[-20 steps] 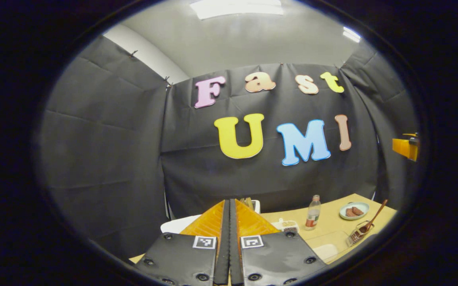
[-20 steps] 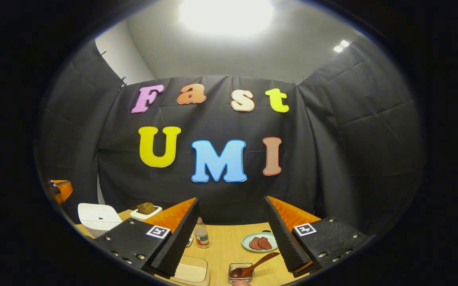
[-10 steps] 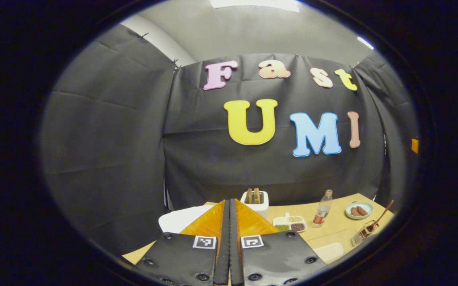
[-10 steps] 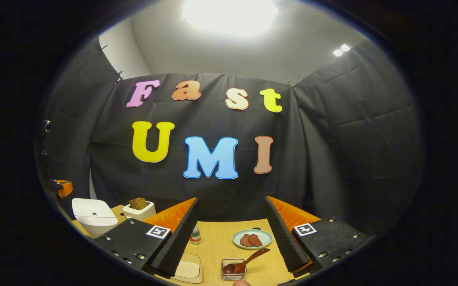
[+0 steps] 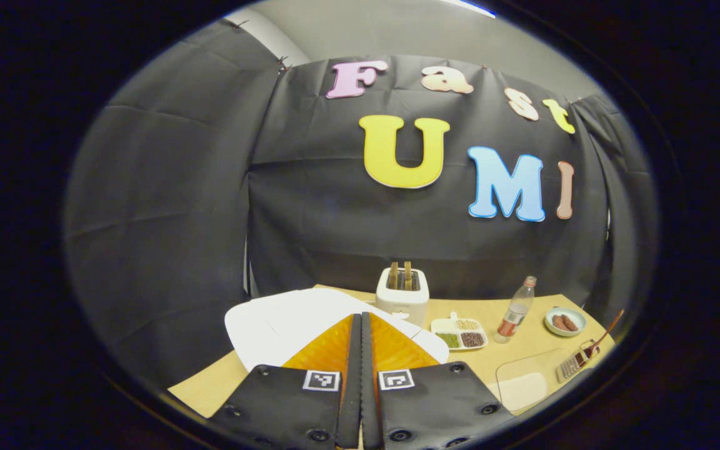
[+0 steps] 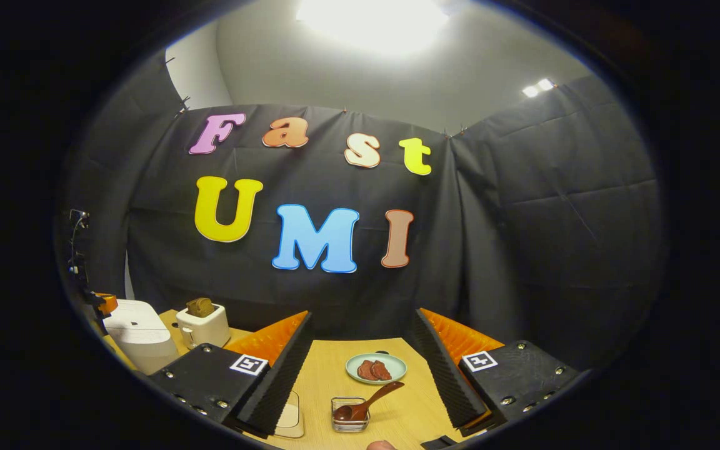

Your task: Close the left gripper, press the button to open the rice cooker; take a wooden spoon from the chopstick holder with the right hand, scoop a spoonful of rice and pour it into the rice cooker, then put the wooden spoon back into the chopstick holder.

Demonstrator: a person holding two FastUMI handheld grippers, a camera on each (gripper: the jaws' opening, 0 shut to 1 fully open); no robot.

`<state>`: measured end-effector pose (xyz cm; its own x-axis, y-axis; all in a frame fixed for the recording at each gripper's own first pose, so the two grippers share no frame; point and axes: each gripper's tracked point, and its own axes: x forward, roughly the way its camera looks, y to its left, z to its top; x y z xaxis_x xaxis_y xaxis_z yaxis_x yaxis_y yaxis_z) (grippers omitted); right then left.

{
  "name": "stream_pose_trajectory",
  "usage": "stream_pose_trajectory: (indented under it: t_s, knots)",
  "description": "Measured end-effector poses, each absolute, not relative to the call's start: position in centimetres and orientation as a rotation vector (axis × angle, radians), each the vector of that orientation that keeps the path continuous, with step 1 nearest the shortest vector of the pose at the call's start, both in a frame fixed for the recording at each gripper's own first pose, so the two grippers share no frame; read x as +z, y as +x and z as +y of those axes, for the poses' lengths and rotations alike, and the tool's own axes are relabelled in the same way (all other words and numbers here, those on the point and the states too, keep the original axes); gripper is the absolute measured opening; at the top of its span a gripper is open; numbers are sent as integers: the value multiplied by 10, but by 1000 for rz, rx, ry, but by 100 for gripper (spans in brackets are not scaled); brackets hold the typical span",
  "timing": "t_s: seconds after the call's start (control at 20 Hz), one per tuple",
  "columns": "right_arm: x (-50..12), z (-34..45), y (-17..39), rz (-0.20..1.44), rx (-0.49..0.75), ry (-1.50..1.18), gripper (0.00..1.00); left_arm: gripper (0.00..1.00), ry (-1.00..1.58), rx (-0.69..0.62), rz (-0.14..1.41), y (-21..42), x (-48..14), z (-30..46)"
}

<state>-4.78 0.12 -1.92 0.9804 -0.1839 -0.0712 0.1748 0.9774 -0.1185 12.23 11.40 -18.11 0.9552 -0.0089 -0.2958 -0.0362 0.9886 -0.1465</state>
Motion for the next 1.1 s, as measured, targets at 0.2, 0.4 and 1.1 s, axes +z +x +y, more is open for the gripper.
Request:
stream_pose_trajectory:
  t_s: [0.2,0.4,1.1]
  knots:
    - [-23,1,-56,95,-203,-121,97,9,-144,8,358,132,-215,115]
    - [-25,-1,-60,106,-218,-105,97,9,-119,3,399,136,-243,117]
    - [-25,-10,-51,91,-188,-66,97,9,-100,42,380,142,-225,121]
